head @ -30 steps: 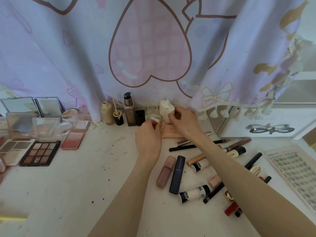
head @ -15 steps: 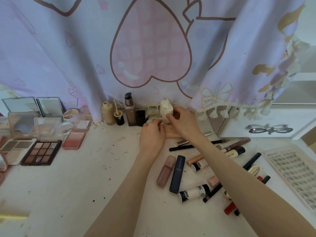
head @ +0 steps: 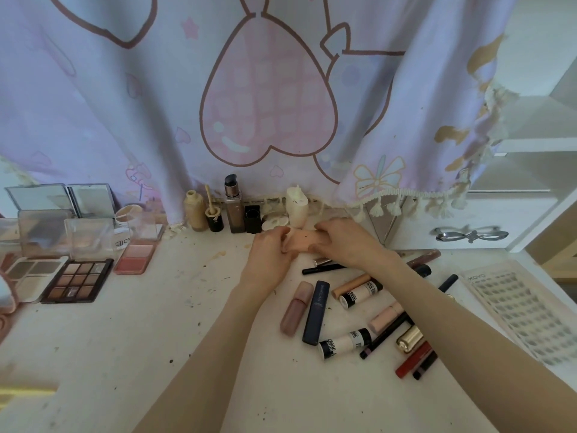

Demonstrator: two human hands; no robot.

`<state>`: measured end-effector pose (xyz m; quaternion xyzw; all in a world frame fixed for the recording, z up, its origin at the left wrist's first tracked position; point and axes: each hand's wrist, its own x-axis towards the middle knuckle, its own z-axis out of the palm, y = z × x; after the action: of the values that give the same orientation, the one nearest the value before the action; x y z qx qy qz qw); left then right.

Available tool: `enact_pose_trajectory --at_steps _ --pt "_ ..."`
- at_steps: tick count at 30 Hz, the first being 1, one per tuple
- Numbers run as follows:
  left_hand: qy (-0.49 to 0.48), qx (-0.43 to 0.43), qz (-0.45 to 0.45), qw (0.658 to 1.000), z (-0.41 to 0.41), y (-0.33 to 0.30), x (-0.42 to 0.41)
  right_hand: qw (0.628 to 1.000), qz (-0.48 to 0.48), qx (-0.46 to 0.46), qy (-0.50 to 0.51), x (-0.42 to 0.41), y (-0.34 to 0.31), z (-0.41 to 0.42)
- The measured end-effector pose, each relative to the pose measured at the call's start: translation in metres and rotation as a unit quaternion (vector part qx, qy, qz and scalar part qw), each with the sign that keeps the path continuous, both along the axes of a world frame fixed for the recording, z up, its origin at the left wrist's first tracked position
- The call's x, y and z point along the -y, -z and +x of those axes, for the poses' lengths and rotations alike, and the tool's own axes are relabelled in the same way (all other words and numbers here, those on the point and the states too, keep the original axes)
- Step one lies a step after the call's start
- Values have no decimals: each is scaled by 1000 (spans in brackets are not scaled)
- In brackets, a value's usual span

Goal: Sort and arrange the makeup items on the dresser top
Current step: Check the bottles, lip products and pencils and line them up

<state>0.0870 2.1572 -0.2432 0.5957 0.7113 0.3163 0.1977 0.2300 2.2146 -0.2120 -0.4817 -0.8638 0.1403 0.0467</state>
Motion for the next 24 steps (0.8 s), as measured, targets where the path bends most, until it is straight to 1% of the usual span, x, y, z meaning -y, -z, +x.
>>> enact_pose_trajectory --at_steps 5,7,9,11,12,13,14,15,16,17,18,19,20,21,24 --pt "-7 2 0 1000 3 1 -2 993 23 98 -62 -5 -5 -6" --pt "-2 24 4 1000 4 -5 0 990 52 111 -72 -6 -9 -5" --pt "7 44 32 999 1 -12 5 989 77 100 -71 -5 -14 -1" --pt "9 72 87 994 -2 -22 12 992 93 66 -59 0 -20 2" --pt "1 100 115 988 -2 -28 17 995 88 21 -45 4 -23 4" --pt "-11 134 138 981 -2 -35 22 996 66 -49 -19 8 -26 5" --pt "-22 167 159 973 -1 -41 26 989 27 -145 16 14 -29 6" --pt "-26 191 178 965 0 -46 31 964 -27 -258 59 21 -34 6" --pt "-21 205 193 959 2 -51 36 916 -93 -376 101 28 -39 6" --pt "-6 209 203 957 5 -55 41 848 -167 -485 134 36 -45 7" --pt "14 198 207 958 9 -57 46 771 -239 -569 157 43 -49 8" --pt "39 178 206 962 12 -58 51 706 -291 -623 168 49 -51 9" --pt "66 152 201 965 15 -58 56 661 -321 -655 176 54 -53 11" --pt "90 127 194 968 18 -57 60 632 -335 -675 183 59 -54 13" --pt "135 32 194 971 24 -52 68 589 -333 -705 215 71 -50 14"
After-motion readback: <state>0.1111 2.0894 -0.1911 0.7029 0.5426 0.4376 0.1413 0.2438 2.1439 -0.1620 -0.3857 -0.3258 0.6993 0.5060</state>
